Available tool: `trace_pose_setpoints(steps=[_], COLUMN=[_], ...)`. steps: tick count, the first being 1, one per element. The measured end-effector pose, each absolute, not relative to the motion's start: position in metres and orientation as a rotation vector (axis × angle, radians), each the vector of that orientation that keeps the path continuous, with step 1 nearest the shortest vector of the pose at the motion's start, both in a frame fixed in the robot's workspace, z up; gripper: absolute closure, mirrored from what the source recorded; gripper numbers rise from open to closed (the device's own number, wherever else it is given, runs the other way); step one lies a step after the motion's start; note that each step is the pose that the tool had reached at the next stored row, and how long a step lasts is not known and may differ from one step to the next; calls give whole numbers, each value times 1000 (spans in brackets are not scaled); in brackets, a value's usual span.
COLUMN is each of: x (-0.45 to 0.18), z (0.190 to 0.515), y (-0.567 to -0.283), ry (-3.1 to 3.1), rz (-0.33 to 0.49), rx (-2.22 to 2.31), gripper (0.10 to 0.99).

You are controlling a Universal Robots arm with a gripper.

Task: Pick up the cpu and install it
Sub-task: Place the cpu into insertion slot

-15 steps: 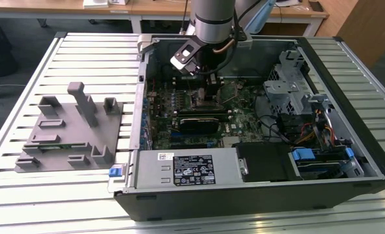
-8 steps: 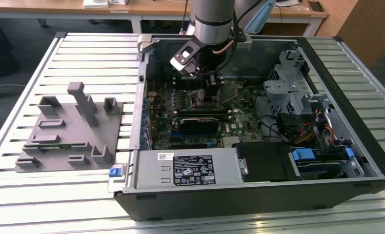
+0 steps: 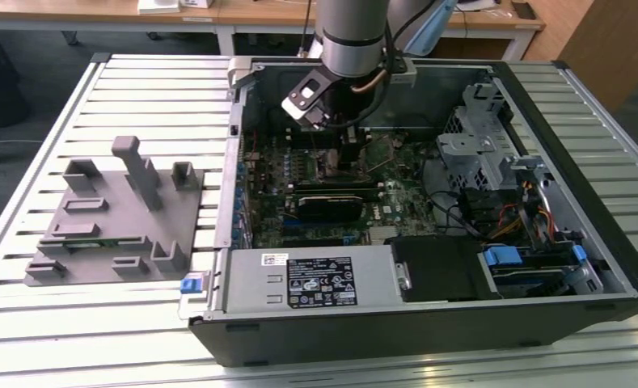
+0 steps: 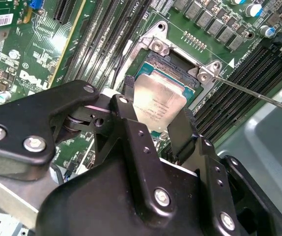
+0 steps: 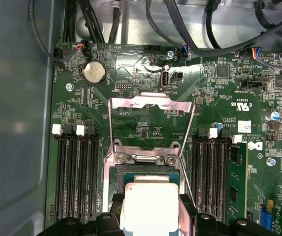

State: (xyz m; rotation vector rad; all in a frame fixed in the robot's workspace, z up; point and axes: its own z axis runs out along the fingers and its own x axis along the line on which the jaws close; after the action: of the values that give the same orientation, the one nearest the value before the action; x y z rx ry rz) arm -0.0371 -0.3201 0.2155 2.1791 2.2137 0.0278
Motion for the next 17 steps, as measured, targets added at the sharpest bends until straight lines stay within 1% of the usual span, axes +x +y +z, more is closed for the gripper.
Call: trace_pose_setpoints(steps=[17], x=[-37], z=[203], y=[-317], ry=[2196], rz=[27], rx=[2197], gripper=[561])
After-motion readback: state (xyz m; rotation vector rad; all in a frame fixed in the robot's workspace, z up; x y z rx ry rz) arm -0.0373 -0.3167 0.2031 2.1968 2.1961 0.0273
